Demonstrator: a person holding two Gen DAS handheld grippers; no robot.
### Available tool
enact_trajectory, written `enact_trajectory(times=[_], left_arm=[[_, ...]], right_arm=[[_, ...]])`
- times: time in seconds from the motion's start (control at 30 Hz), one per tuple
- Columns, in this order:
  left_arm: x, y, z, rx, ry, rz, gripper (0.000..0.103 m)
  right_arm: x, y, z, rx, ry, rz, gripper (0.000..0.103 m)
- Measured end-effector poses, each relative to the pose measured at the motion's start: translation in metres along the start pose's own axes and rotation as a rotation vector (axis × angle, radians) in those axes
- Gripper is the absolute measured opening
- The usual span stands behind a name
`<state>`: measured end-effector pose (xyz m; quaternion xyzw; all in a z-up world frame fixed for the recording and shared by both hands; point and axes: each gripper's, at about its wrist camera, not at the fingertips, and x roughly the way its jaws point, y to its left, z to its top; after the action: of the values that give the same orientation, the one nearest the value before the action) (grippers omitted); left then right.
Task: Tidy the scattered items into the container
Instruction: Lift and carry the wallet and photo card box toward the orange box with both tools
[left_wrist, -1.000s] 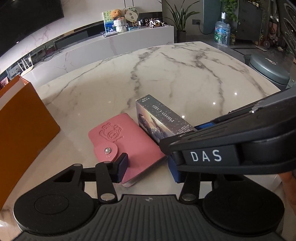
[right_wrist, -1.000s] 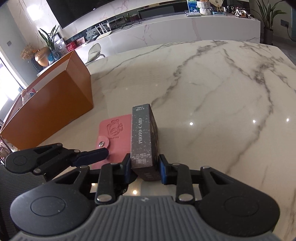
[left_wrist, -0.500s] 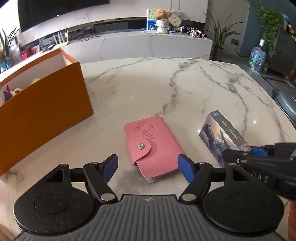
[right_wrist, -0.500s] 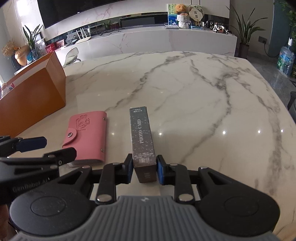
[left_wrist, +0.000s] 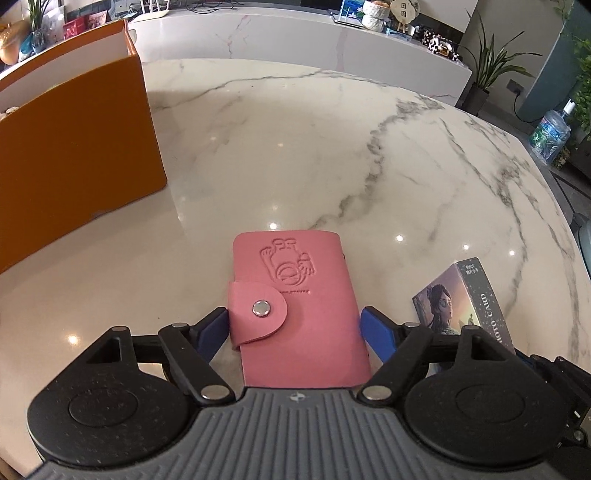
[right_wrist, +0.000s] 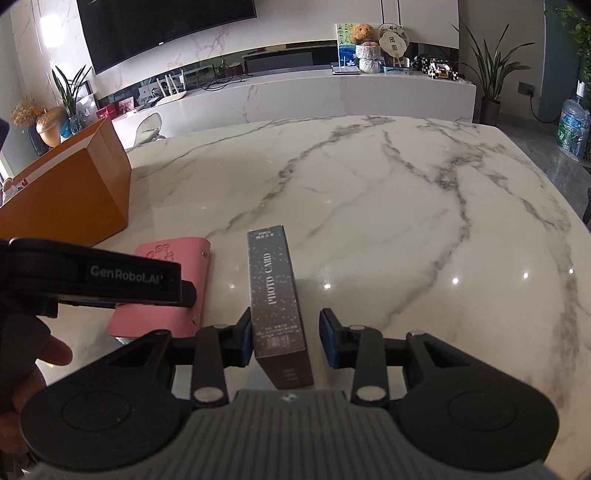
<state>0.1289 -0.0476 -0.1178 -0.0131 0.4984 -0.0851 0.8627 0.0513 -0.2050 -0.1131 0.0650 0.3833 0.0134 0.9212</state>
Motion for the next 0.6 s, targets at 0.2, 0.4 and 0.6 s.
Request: enact_trajectory(times=[0.2, 0.4, 0.6], left_arm=[[0.006, -0.013, 0.000, 0.058, -0.016, 0.050, 0.099], [0.008, -0.019, -0.003, 0.104, -0.037, 0.071, 0.100], [0.005, -0.014, -0.005, 0.087, -0.056, 0.064, 0.095]], right_arm=[[0.010, -0.001, -0.003, 0.008, 0.020, 0.003, 0.038], [0.012, -0.001, -0.003, 0.009, 0.011, 0.011, 0.039], [0.012, -0.003, -0.004, 0.015, 0.006, 0.012, 0.031]])
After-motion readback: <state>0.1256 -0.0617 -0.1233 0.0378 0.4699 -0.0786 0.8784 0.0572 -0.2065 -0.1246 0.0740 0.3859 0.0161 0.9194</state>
